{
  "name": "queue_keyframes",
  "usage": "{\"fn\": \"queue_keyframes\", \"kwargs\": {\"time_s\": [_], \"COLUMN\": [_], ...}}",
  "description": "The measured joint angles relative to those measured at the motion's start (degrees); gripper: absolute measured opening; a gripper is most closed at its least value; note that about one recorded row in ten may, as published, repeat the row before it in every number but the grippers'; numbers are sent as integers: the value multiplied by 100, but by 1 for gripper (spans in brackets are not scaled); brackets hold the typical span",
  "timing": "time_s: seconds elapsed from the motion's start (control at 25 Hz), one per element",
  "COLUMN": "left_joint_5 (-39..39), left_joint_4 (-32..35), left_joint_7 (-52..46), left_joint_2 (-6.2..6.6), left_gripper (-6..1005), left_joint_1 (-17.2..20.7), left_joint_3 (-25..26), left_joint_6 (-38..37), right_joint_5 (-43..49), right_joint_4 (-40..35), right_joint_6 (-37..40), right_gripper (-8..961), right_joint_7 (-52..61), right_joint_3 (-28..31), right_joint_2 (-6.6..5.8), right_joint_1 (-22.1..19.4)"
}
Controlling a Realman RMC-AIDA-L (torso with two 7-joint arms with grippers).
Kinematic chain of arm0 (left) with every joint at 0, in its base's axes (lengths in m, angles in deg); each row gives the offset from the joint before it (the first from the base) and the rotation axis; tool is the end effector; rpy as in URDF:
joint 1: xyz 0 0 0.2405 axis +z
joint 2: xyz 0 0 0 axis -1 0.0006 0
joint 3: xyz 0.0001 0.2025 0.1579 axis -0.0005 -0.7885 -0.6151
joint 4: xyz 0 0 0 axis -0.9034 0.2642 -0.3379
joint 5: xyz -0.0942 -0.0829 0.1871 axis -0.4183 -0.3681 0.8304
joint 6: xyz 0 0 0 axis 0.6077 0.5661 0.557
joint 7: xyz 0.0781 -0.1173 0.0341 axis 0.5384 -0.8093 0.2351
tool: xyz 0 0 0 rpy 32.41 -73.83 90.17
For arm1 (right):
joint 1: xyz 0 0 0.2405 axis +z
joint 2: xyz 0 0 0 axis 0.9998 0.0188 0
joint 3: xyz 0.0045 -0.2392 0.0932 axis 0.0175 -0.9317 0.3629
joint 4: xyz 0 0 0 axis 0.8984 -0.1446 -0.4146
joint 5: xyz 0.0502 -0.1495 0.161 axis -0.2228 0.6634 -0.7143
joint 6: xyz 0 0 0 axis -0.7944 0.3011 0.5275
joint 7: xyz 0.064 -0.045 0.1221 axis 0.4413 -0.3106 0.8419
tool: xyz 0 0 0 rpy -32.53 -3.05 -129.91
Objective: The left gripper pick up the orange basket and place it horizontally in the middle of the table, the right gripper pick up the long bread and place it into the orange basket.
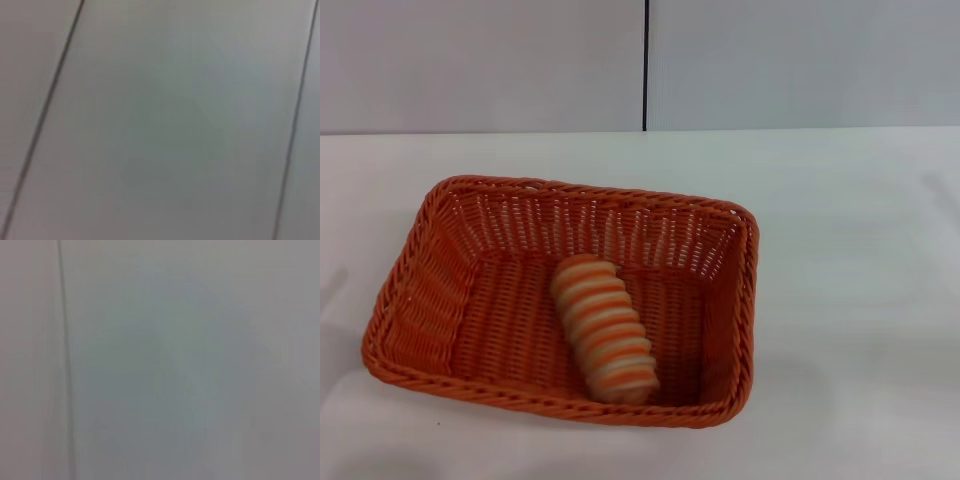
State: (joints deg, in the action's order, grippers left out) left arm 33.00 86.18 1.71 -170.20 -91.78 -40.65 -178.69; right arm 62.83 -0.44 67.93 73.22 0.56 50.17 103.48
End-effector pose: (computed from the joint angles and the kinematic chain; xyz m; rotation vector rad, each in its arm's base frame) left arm -0.3851 0.1573 0.0301 -1.6743 -0.6484 -1.1055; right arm 0.3469 0.2818 0.0866 -1.7882 0.4530 1.1242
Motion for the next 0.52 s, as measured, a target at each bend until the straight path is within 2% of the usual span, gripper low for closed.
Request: {"fn": "queue_keyframes", "kwargs": {"time_s": [0.16,0.36,0.52], "left_joint_5": [2,1,0], "left_joint_4": [-159,-116,-101], "left_joint_7": [522,588,588], "left_joint_2": [-15,15,10], "left_gripper": [754,754,754], "left_joint_1": [189,443,534], "left_joint_3": [389,866,1034], "left_joint_6": [17,9,-43], "right_joint_5": [-153,-157,-159], "right_joint_4": [671,764,775], "right_joint_6": [33,-14,16], "right_gripper": [708,708,708], "right_joint_7": [-754,-894,-943], "right_joint_3": [444,518,622], "right_joint_2": [-6,-5,4], "right_joint_1": [12,-24,-35]}}
